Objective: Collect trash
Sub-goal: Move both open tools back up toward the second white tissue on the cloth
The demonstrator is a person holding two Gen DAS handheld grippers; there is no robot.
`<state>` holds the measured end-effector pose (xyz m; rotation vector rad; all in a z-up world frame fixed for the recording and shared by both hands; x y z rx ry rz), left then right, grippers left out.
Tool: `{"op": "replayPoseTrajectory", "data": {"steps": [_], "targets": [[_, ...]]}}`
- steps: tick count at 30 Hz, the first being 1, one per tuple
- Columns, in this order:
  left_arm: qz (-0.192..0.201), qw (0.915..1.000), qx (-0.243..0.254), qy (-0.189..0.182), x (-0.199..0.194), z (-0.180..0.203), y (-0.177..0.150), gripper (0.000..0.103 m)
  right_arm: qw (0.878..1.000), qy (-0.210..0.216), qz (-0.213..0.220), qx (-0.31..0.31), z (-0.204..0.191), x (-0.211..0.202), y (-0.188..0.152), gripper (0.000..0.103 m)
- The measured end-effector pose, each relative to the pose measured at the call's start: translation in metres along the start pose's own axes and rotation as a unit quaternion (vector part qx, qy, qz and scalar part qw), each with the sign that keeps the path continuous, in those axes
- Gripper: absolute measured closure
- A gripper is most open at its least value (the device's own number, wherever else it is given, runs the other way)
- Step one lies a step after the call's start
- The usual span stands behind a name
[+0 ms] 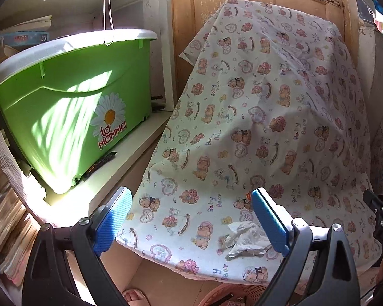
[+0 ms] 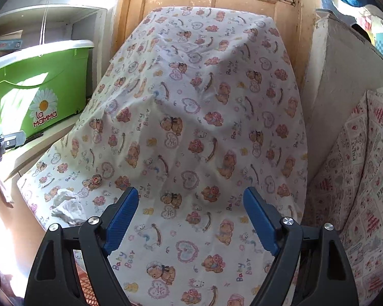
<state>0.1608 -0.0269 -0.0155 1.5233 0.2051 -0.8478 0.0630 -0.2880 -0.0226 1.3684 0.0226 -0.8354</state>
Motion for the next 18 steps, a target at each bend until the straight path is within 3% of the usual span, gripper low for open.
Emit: {"op": "replayPoseTrajectory", "data": {"steps": [3, 6, 8, 12, 18], "targets": [[-0.064, 0.9967, -0.049, -0.007, 0.024, -0.012, -0.016, 0.010, 0.996, 0.008, -0.084, 0.014, 0.004, 0.024, -0.016, 0.018], [-0.108, 0.9889, -0.098, -0.032, 0.038, -0.021, -0.026, 0.010, 0.993, 0.037, -0.108, 0.028, 0.010, 0.032, -0.019, 0.023], [-0.111, 0.9859, -0.118, -0.041, 0.038, -0.023, -0.029, 0.010, 0.993, 0.036, -0.107, 0.023, 0.011, 0.033, -0.021, 0.030], [-0.108, 0.9877, -0.107, -0.035, 0.040, -0.017, -0.028, 0.010, 0.991, 0.056, -0.120, 0.031, 0.009, 0.036, -0.022, 0.043], [-0.103, 0.9910, -0.083, -0.019, 0.046, -0.011, -0.026, 0.010, 0.992, 0.046, -0.115, 0.018, -0.005, 0.037, -0.021, 0.044]]}}
Point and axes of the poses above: each gripper's, at about its wrist camera, not at the fingertips, and x roughly the way its jaws point, z to its right, y to its top, the point moved 3 cm from there along x, roughly the way its jaws point, and after that the axes turned 12 degrees about -y, right-handed, at the moved point
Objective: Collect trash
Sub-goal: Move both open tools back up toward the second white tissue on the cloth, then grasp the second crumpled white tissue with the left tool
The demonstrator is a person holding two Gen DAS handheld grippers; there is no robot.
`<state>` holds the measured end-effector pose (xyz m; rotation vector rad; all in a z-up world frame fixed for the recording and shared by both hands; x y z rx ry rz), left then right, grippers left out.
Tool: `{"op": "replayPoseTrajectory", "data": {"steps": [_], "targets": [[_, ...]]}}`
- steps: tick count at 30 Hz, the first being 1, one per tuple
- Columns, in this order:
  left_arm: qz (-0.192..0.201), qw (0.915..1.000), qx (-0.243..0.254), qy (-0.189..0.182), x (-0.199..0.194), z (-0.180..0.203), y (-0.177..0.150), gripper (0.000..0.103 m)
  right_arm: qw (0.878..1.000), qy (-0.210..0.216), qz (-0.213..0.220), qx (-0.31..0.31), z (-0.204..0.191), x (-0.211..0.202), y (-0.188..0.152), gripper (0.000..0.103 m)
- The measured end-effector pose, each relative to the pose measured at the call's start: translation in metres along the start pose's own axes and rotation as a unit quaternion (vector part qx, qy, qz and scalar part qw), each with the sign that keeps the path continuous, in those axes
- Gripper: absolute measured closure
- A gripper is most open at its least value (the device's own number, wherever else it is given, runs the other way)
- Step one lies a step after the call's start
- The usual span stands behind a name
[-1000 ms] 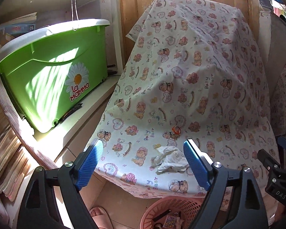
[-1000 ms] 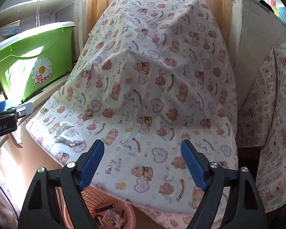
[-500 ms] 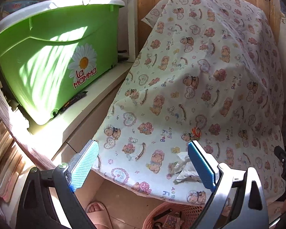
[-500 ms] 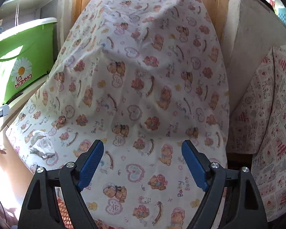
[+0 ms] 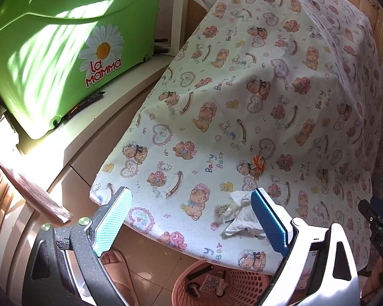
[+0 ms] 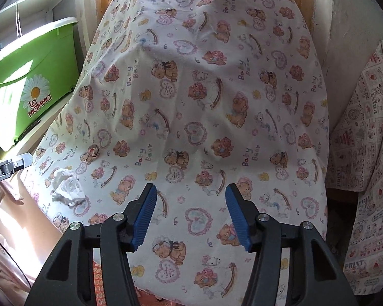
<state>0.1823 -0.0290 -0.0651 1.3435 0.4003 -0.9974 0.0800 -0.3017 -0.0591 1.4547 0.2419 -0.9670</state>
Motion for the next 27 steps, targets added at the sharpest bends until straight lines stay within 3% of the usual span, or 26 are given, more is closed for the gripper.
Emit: {"op": "replayPoseTrajectory", "data": {"steps": [12, 20, 23, 27], "targets": [[-0.002, 1.0000, 0.002, -0.004, 0.004, 0.002, -0.002, 0.010, 1.000, -0.014, -0.004, 0.014, 0.003, 0.006, 0.000, 0.042], [-0.023, 0.9997, 0.009, -0.009, 0.015, 0.004, -0.006, 0.010, 0.999, -0.030, 0.019, 0.004, -0.003, 0.003, 0.001, 0.039], [-0.045, 0.9984, 0.014, -0.030, 0.026, 0.007, -0.011, 0.013, 1.000, -0.017, 0.013, 0.002, -0.004, 0.004, 0.002, 0.039], [-0.060, 0.9943, -0.021, -0.085, 0.034, 0.005, -0.009, 0.027, 1.000, 0.014, -0.004, 0.019, -0.002, 0.006, 0.004, 0.039]]}}
Point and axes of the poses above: each gripper's, at about its wrist camera, not at the fingertips, and x roughly the way its jaws point, z to its right, y to its top, the point moved 3 cm from there along x, roughly the way its jaws point, and after that the axes turned 12 degrees about -y, right-handed, at the moved point
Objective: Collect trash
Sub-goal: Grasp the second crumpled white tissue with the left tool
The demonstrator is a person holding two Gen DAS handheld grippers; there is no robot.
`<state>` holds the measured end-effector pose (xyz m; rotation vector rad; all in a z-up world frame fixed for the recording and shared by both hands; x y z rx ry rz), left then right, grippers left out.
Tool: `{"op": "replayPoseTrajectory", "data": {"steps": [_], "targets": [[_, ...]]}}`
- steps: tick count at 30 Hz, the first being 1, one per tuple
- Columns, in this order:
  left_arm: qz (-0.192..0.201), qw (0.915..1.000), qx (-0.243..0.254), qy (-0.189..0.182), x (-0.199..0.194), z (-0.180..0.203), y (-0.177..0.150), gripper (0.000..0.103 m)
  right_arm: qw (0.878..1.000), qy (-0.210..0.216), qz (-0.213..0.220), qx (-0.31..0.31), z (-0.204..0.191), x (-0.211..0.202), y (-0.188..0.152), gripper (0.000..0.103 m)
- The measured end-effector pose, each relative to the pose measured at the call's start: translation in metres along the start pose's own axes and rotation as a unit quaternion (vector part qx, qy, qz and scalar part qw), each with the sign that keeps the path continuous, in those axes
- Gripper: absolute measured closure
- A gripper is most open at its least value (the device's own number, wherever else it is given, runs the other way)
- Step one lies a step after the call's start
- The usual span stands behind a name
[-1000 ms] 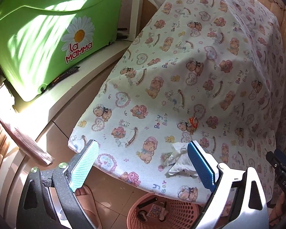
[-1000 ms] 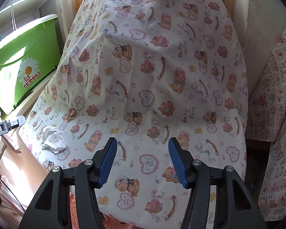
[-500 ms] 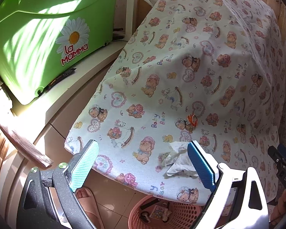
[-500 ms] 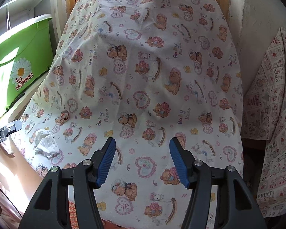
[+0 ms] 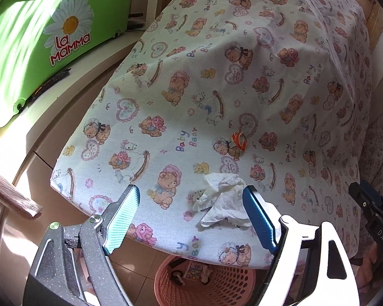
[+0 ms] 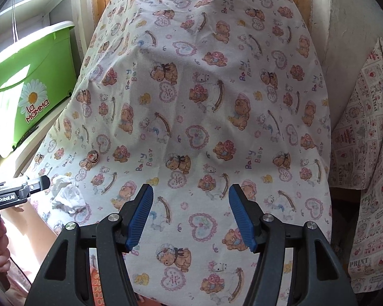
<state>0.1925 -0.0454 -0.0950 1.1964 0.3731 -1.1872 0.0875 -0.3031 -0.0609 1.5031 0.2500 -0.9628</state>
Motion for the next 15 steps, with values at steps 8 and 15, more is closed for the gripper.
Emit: {"op": "replayPoseTrajectory", "data": {"steps": [8, 15], "targets": [[-0.020, 0.9959, -0.070, -0.053, 0.002, -0.009, 0.019, 0.048, 0.999, 0.010, -0.028, 0.015, 0.004, 0.011, -0.001, 0.039], [-0.059, 0.9949, -0.072, -0.040, 0.023, 0.001, 0.003, 0.051, 0.999, 0.008, -0.037, 0.009, -0.002, 0.016, 0.000, 0.039]]}}
Point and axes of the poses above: each gripper's, at about its wrist camera, not at the fingertips, and x roughly the way its jaws point, z to its right, y to its top, the point moved 3 cm from there along x, roughly the way its jaws point, and after that the axes turned 12 degrees about -y, right-handed, at the moved point
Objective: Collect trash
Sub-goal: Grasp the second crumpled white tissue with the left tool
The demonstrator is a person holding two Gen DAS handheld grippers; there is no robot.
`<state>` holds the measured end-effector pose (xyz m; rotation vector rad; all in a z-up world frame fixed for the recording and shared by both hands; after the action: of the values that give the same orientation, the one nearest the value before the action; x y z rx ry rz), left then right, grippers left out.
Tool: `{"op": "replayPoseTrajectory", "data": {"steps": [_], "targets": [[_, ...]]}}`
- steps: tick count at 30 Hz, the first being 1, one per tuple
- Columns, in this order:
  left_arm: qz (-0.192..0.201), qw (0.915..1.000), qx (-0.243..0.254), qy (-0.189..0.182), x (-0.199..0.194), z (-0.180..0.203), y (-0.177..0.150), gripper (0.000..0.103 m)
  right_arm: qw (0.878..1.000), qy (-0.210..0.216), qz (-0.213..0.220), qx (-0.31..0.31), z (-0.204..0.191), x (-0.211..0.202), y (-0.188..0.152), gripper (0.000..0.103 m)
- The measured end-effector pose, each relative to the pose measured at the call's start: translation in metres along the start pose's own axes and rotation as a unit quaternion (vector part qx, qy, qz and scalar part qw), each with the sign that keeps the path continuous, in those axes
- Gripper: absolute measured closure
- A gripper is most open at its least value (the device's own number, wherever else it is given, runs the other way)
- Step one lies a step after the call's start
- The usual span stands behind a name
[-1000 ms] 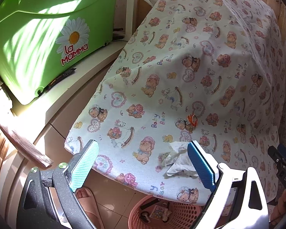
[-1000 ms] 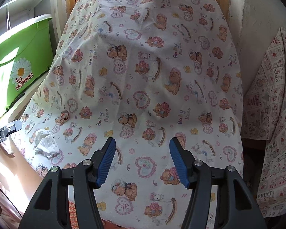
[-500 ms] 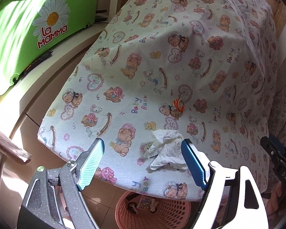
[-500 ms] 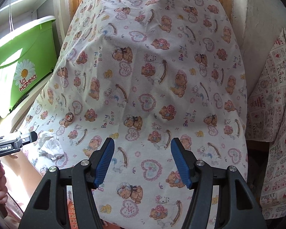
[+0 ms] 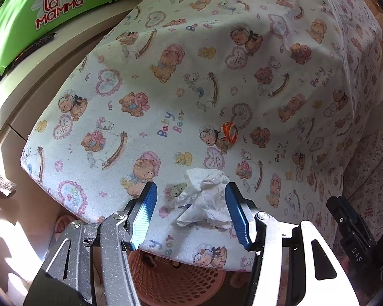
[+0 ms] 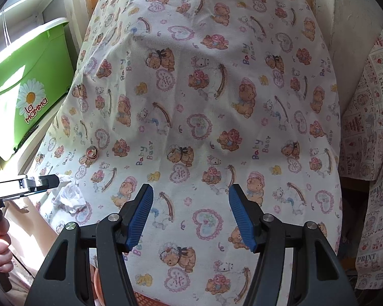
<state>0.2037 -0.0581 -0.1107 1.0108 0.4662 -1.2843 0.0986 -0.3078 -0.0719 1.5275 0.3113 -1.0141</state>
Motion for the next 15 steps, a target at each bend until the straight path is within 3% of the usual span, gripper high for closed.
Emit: {"op": "replayPoseTrajectory", "data": {"steps": [2, 4, 5, 8, 10, 12, 15], "targets": [[-0.001, 1.0000, 0.001, -0.003, 0.003, 0.002, -0.001, 0.051, 1.000, 0.005, -0.006, 0.005, -0.001, 0.002, 0.000, 0.039], [0.004, 0.9996, 0.018, 0.022, 0.007, 0.006, -0.001, 0.052, 1.000, 0.010, -0.008, 0.007, -0.003, 0.002, 0.000, 0.039], [0.008, 0.9990, 0.026, 0.036, 0.010, 0.008, -0.002, 0.055, 1.000, 0.010, -0.008, 0.007, -0.004, 0.002, 0.001, 0.039], [0.007, 0.9974, 0.050, 0.051, 0.019, 0.013, -0.003, 0.084, 1.000, 0.012, -0.006, 0.006, -0.005, 0.002, 0.002, 0.039], [0.006, 0.9971, 0.061, 0.044, 0.021, 0.017, -0.005, 0.088, 1.000, 0.012, -0.005, 0.009, -0.005, 0.002, 0.002, 0.039], [0.004, 0.9966, 0.072, 0.039, 0.021, 0.022, -0.006, 0.098, 1.000, 0.008, -0.003, 0.010, -0.005, 0.002, 0.003, 0.039], [0.010, 0.9951, 0.088, 0.043, 0.019, 0.029, -0.007, 0.101, 1.000, 0.003, 0.005, 0.007, -0.006, 0.000, 0.004, 0.039]]}}
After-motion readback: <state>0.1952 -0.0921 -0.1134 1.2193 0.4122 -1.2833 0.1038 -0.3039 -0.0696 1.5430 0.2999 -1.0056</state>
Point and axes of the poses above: each gripper's, at about its wrist camera, not at the fingertips, and x roughly the way its jaws point, z to its right, y to its top, the point moved 3 cm from there along x, roughly the way its jaws point, and after that the axes turned 12 degrees about -y, right-handed, at the moved point
